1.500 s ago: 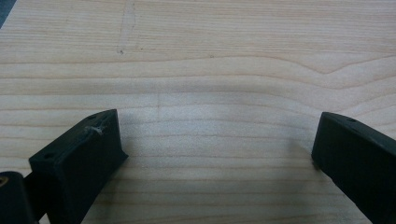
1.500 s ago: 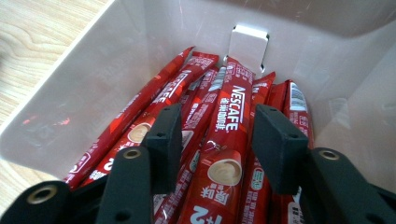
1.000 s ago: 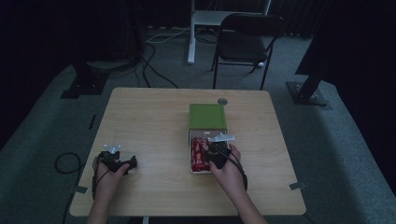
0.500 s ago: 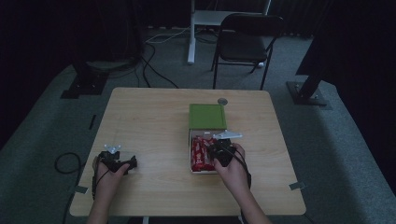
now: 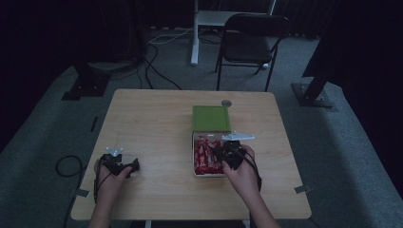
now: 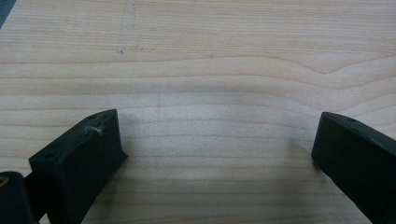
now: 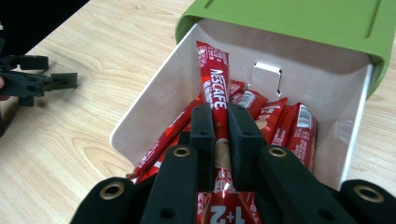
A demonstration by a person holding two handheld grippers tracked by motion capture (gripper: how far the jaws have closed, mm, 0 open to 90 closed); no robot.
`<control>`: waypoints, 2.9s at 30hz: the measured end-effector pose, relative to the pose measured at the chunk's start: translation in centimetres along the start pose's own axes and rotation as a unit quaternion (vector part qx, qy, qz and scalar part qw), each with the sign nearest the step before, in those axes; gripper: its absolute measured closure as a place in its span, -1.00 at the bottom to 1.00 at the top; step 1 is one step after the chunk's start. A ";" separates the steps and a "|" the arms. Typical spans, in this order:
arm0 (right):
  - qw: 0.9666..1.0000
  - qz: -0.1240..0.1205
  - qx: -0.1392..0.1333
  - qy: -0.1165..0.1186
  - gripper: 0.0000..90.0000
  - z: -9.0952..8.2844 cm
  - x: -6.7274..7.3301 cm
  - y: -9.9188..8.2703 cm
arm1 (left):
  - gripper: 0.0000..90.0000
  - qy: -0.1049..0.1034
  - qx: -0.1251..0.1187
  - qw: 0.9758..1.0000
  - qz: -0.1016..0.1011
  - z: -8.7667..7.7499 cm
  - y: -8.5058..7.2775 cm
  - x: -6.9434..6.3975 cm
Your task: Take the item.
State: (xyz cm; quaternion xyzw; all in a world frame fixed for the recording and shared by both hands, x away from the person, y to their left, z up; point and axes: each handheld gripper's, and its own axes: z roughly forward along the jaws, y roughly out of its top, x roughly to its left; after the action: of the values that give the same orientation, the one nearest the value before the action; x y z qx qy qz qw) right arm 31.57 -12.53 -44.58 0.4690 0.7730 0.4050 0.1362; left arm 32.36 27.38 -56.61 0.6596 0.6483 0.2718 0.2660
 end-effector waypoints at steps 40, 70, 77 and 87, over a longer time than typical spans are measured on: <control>0.991 0.058 -0.105 -0.054 0.82 -5.0 -6.1 0.6 | -0.95 0.000 0.000 1.000 0.000 0.0 0.0 0.0; 0.970 0.102 -0.124 -0.183 0.82 -5.9 -14.2 -3.6 | -0.95 0.000 0.000 1.000 0.000 0.0 0.0 0.0; 0.966 0.115 -0.113 -0.200 0.82 -5.0 -15.7 -5.1 | -0.95 0.000 0.000 1.000 0.000 0.0 0.0 0.0; 0.960 0.135 -0.097 -0.224 0.82 -3.8 -17.8 -7.0 | -0.95 0.000 0.000 1.000 0.000 0.0 0.0 0.0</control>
State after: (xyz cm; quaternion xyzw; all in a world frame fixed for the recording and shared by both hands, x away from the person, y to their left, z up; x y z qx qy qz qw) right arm 34.34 -30.91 -50.43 0.6322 0.6093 0.3774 0.2945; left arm 32.36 27.38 -56.61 0.6597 0.6483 0.2717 0.2659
